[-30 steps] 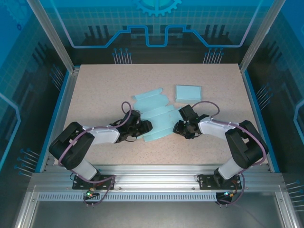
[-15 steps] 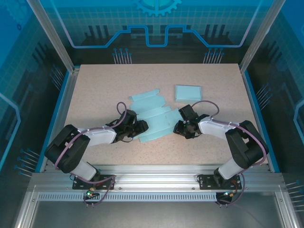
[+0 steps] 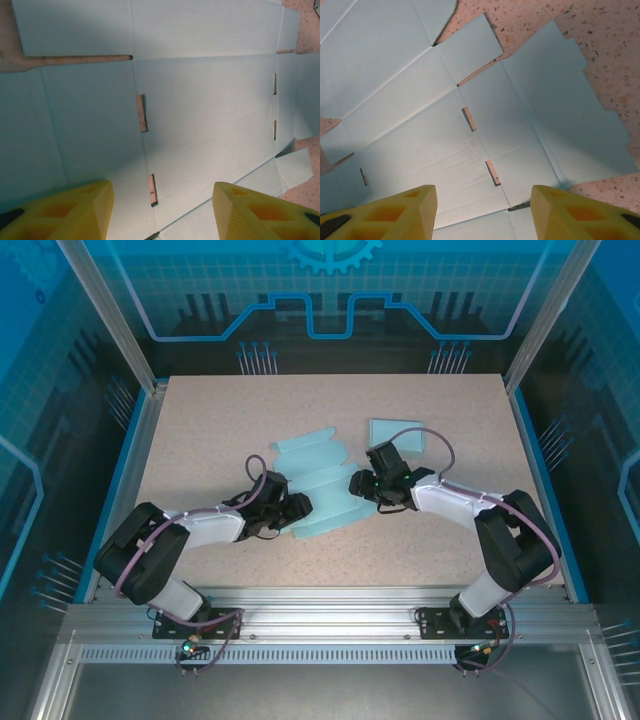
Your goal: Fold the paper box
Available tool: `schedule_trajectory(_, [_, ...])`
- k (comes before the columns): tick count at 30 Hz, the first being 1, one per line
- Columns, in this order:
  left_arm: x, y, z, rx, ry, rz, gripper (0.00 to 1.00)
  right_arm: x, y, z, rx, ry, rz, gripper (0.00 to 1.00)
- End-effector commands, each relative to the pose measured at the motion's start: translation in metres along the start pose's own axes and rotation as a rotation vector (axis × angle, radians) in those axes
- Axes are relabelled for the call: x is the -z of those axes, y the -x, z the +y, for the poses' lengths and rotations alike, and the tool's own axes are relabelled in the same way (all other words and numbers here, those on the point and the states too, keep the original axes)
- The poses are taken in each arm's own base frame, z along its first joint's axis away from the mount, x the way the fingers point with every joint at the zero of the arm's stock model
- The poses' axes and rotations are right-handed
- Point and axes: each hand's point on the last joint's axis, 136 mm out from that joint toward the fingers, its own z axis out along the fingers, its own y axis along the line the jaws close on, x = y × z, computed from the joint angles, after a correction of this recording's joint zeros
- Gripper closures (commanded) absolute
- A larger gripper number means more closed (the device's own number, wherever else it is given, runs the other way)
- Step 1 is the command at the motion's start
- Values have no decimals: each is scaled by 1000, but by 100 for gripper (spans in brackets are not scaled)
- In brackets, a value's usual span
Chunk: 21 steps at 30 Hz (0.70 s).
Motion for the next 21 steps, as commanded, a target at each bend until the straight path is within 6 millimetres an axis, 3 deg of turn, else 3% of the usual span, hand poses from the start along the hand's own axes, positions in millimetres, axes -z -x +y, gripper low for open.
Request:
schedule_trajectory(1, [4,-3,11,35,30,5,43,-8,-1,-9,-16,-24,16,45])
schedule_trajectory(15, [-1,-5,12,50,30,16,42,-9,-26,-47,-92,-184,81,37])
schedule_trajectory(21, [-2,-5,12,51,30,19,42,-15,-32,-42,-98,-144,104,34])
